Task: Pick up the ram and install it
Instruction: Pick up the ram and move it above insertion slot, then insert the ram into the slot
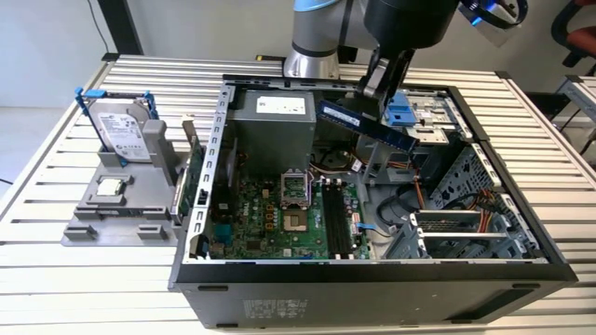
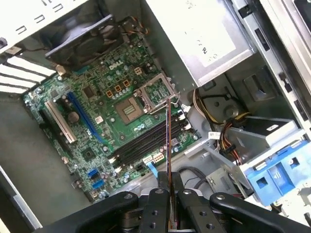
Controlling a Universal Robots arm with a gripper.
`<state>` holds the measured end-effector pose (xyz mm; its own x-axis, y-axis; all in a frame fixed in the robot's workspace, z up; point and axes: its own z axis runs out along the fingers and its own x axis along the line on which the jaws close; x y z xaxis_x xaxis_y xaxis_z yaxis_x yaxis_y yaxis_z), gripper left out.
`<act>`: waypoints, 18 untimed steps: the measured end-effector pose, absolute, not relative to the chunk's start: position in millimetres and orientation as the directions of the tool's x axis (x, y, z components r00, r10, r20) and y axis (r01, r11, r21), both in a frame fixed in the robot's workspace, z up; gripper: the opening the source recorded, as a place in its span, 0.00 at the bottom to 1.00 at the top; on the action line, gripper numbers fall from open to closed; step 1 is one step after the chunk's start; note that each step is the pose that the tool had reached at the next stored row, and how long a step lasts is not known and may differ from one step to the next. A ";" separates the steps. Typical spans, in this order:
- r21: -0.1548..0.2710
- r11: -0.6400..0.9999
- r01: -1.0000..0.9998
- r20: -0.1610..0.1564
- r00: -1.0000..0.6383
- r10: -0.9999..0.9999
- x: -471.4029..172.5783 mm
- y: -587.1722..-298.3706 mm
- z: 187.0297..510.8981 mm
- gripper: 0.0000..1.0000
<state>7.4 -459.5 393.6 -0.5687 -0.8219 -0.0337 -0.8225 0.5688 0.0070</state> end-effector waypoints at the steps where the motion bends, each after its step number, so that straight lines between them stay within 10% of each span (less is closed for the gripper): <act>1: 0.007 0.583 -0.812 -0.034 -0.583 -0.812 7.4 -459.5 393.6 0.00; 18: 0.007 0.803 -0.596 -0.034 -0.802 -0.596 7.4 -459.5 393.6 0.00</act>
<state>7.4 -459.5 393.6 -0.8025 -0.5958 -0.0337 -0.5963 0.8027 0.0070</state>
